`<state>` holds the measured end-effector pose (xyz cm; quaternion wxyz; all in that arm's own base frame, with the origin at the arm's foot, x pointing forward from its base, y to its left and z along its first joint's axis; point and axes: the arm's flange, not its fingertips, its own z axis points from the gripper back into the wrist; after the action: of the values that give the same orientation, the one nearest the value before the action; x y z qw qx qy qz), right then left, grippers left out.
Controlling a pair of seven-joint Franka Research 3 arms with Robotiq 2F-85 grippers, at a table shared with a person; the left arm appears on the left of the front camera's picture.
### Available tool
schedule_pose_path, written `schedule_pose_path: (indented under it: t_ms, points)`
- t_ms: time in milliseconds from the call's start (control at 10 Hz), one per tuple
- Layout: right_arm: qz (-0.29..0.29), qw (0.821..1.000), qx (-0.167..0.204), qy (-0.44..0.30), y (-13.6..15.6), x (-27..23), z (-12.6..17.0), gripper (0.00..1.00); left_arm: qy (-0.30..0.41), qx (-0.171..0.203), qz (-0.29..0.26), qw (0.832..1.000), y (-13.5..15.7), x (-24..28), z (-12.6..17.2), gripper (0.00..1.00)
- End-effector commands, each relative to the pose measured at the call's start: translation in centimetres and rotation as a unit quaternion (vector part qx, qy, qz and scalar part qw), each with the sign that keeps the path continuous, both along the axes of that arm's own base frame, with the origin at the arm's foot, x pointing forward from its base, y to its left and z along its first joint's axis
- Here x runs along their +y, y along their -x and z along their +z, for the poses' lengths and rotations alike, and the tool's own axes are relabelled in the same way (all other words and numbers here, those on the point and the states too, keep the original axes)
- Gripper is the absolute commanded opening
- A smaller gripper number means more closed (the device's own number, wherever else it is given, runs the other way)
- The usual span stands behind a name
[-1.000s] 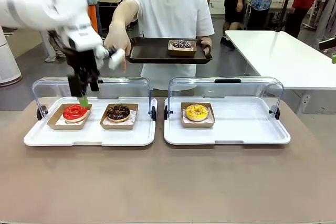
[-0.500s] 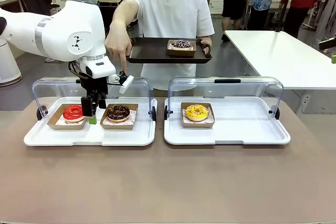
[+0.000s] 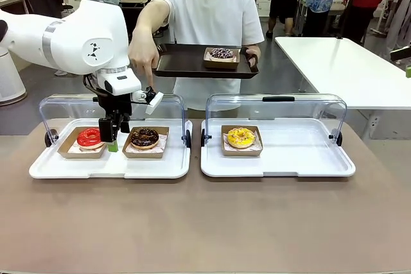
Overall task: Provide the desired donut to the person.
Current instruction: Pick up and lift the Paper togo box containing the Donut pointed at by the person.
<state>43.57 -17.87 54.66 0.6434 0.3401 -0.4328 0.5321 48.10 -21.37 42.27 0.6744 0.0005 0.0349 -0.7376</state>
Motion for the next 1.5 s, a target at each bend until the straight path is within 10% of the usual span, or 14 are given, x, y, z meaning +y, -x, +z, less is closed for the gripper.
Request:
schedule_pose_path:
  t_ms: [0, 1400]
  points:
    - [-0.003, 1.000, -0.006, -0.011, -0.1, 0.0, 0.0, 1.00, -0.002, 0.002, 0.000, 1.000, 0.2, 0.1, 0.4, 1.00]
    - [-0.003, 1.000, -0.006, -0.011, -0.1, 0.0, 0.0, 1.00, 0.043, -0.044, 0.045, 0.997, -5.4, 1.8, -7.7, 1.00]
